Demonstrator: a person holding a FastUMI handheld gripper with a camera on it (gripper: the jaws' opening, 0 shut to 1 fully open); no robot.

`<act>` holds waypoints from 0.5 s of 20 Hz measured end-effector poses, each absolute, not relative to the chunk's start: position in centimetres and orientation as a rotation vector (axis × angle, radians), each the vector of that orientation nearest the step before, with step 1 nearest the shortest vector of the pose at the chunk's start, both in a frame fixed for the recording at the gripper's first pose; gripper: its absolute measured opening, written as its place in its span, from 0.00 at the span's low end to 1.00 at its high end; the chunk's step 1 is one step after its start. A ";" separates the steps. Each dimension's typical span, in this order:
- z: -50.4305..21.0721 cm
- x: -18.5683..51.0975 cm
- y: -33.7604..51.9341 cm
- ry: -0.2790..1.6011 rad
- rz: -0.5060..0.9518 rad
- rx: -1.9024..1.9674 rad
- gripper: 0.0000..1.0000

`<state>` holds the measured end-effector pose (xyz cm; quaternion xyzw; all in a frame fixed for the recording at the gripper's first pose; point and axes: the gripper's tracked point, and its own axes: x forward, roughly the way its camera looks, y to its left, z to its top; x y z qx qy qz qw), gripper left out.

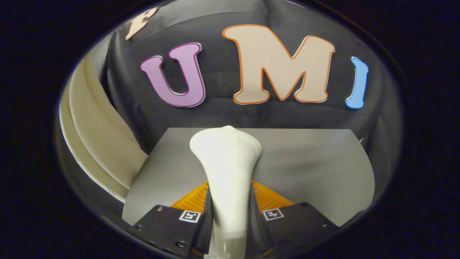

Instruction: Iron the clothes twice with a garment steamer, once on the left side and once on the right side.

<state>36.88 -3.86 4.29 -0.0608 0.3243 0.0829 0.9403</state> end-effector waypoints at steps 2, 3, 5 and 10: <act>4.8 37.2 -3.8 0.613 0.190 -0.127 0.45; 5.4 37.2 -3.7 0.588 0.196 -0.124 0.44; 6.2 36.6 -3.2 0.533 0.219 -0.122 0.44; 9.4 35.1 -4.2 0.339 0.200 -0.026 0.43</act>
